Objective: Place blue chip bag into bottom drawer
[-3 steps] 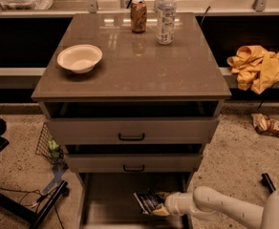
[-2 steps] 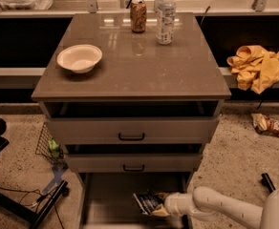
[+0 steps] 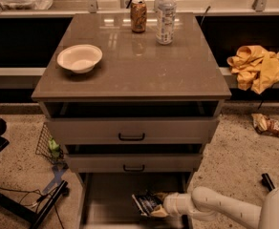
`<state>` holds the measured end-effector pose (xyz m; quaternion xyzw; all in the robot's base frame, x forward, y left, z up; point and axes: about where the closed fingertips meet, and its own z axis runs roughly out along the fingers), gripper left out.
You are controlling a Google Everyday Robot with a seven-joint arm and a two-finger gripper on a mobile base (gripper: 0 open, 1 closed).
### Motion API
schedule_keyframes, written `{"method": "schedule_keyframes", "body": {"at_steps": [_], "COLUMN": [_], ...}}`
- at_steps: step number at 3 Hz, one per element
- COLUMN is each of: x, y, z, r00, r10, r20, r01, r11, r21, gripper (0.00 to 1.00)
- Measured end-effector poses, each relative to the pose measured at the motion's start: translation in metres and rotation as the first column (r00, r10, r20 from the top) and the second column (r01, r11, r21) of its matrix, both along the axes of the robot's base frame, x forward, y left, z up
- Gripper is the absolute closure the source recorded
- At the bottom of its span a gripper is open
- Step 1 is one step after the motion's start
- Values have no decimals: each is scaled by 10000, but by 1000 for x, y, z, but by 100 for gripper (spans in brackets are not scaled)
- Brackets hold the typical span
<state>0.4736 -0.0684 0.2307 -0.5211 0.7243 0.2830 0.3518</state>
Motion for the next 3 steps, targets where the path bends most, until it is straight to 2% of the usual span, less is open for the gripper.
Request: {"method": "schedule_keyframes", "body": {"at_steps": [1, 2, 3], "x": [-1, -1, -1], "y": [2, 3, 3], "z": [0, -1, -1], "r00": [10000, 10000, 10000], "r10": [18, 36, 36], "r20": [-14, -26, -26], "r01": [-18, -36, -36], "r11": [10000, 10000, 10000], "r21": [18, 33, 33], "gripper": [7, 0, 0]}}
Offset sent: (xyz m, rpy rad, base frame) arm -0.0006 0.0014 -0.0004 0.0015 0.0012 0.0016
